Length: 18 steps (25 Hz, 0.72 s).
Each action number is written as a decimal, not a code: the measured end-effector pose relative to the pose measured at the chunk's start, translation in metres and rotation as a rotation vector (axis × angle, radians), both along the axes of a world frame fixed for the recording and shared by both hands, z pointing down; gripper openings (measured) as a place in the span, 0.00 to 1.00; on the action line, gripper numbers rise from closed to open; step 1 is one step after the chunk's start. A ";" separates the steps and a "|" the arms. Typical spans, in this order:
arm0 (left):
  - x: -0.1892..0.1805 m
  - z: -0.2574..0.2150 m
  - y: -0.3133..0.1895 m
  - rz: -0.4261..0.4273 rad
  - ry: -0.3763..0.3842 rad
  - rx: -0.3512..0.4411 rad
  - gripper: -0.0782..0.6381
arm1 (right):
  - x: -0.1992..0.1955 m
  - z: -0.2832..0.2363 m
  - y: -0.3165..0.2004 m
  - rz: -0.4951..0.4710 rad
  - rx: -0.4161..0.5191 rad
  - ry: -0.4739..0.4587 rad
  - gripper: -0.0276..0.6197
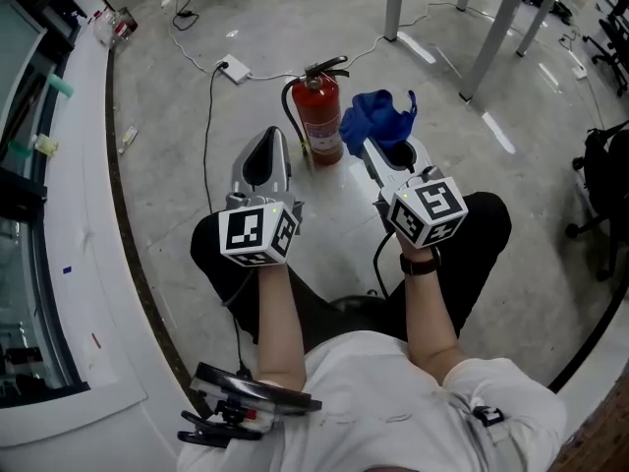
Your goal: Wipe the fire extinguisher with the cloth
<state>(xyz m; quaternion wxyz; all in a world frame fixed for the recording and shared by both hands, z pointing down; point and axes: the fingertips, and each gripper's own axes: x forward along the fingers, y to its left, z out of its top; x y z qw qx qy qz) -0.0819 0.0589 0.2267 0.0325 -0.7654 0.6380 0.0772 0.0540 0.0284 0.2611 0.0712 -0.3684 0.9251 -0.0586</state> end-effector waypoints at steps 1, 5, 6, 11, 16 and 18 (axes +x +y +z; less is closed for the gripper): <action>0.002 0.001 -0.005 0.002 -0.001 0.003 0.10 | 0.000 0.001 -0.006 -0.002 0.001 0.007 0.21; 0.002 0.008 -0.023 0.012 0.008 0.012 0.10 | -0.003 0.004 -0.031 -0.006 0.008 0.025 0.21; 0.001 0.011 -0.028 0.014 0.007 0.008 0.10 | -0.005 0.006 -0.037 -0.006 0.006 0.030 0.21; -0.010 0.025 -0.046 0.003 0.007 -0.015 0.10 | -0.020 0.019 -0.060 -0.002 -0.020 0.076 0.22; -0.025 0.030 -0.056 -0.017 0.029 -0.032 0.10 | -0.031 0.040 -0.089 0.074 -0.055 0.203 0.22; -0.038 0.034 -0.065 -0.035 0.034 -0.048 0.10 | -0.040 0.056 -0.104 0.100 -0.091 0.259 0.22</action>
